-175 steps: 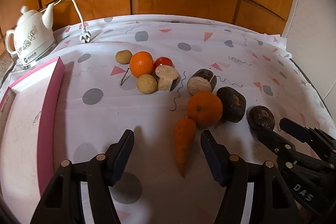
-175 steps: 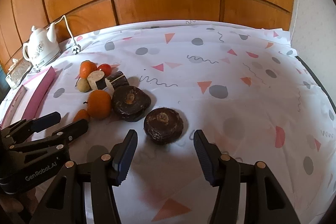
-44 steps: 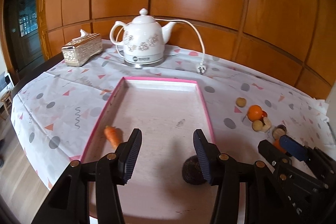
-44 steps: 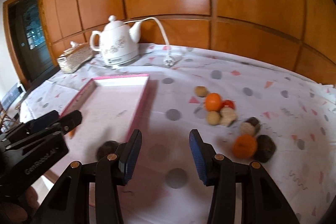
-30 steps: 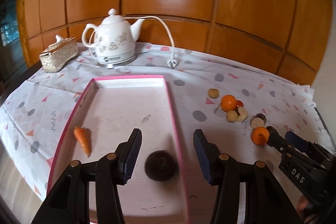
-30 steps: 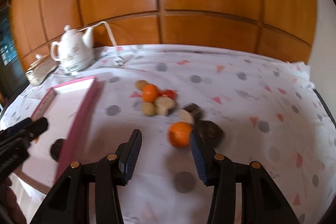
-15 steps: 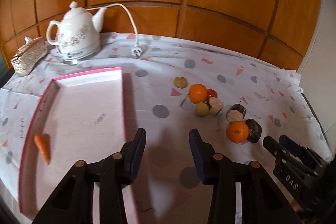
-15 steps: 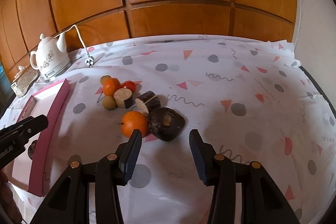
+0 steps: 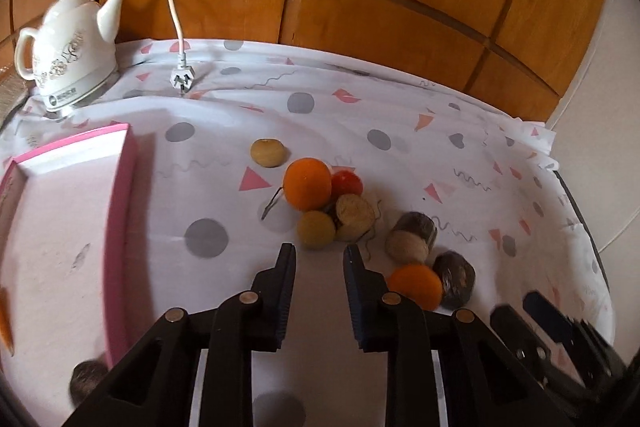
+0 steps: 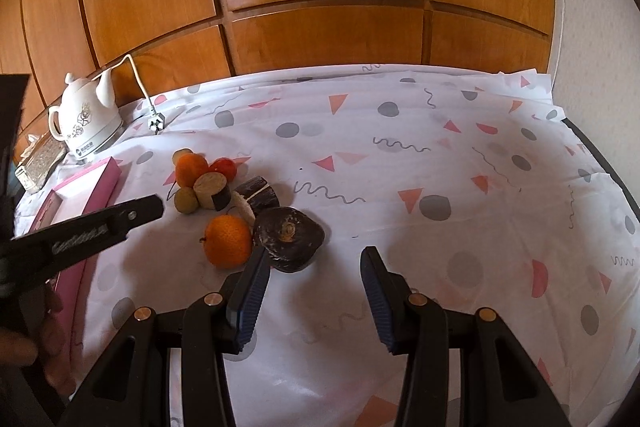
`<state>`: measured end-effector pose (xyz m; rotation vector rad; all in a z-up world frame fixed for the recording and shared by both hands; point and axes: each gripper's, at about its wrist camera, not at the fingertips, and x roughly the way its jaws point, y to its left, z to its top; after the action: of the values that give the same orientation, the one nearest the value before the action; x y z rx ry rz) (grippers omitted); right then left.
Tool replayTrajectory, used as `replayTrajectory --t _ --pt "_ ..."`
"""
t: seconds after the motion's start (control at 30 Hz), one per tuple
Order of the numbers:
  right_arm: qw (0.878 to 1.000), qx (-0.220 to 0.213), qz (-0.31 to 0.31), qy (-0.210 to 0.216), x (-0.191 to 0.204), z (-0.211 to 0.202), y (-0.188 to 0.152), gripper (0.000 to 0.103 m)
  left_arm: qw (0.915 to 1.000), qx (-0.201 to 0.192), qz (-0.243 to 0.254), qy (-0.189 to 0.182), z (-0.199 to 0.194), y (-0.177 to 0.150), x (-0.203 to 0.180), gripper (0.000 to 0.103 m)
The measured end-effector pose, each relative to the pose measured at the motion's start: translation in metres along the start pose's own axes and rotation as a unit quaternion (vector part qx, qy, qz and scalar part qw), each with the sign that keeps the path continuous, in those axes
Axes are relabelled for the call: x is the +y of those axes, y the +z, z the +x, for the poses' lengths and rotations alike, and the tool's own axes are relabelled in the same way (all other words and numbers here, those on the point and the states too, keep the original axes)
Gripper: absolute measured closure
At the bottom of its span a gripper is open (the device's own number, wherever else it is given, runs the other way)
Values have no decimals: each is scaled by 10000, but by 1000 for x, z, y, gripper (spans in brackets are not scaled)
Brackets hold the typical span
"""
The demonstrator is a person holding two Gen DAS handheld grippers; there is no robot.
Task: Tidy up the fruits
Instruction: 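Move both tools back toward the produce cluster, then grasp a small yellow-brown round fruit with the left tool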
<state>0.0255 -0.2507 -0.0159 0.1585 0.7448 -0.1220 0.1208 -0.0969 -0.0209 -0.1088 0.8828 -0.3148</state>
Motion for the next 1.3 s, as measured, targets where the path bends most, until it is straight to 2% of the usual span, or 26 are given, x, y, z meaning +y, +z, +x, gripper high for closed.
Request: replayTrajectory --t 0.27,0.43,0.57,0.63,0.67,0.7,0.8,0.83,0.87,0.9,0.93,1.07,1.17,1.3 --pt "9999 114 109 -21 -10 7 -2 55 9996 70 -223 -136 24 11 1 76" --pt "9999 101 71 -43 -11 8 -1 55 9995 -24 -271 -152 33 14 5 76" --pt "9998 151 108 -33 -14 12 -2 55 9992 -27 -270 -284 35 13 10 86" --pt "9997 181 145 -35 -15 15 -3 55 9994 -61 -181 -277 36 12 9 86" --pt "9997 195 155 -36 -16 16 -3 55 9996 -80 -116 -245 36 12 7 84" --pt "9997 204 159 -37 -16 16 -4 55 9997 -80 -89 -203 38 12 6 77" --pt "9997 197 139 -41 -16 15 -4 55 9996 33 -251 -134 45 11 9 65" --pt "9997 193 135 -45 -16 15 -4 55 9995 54 -266 -161 46 10 10 64" --pt "9997 193 126 -44 -15 15 -4 55 9995 58 -248 -160 46 10 9 67" --pt "9997 192 120 -47 -15 14 -4 55 9995 78 -216 -212 46 10 8 78" --pt "9997 190 119 -58 -16 14 -4 55 9993 100 -195 -313 45 9 6 79" --pt "9998 163 124 -57 -15 13 -4 55 9995 81 -95 -295 37 1 3 79" --pt "9998 157 127 -46 -16 11 -4 55 9996 71 -192 -183 25 -8 8 79" --pt "9997 161 145 105 -16 10 -5 55 9998 -41 124 134 7 -25 7 79"
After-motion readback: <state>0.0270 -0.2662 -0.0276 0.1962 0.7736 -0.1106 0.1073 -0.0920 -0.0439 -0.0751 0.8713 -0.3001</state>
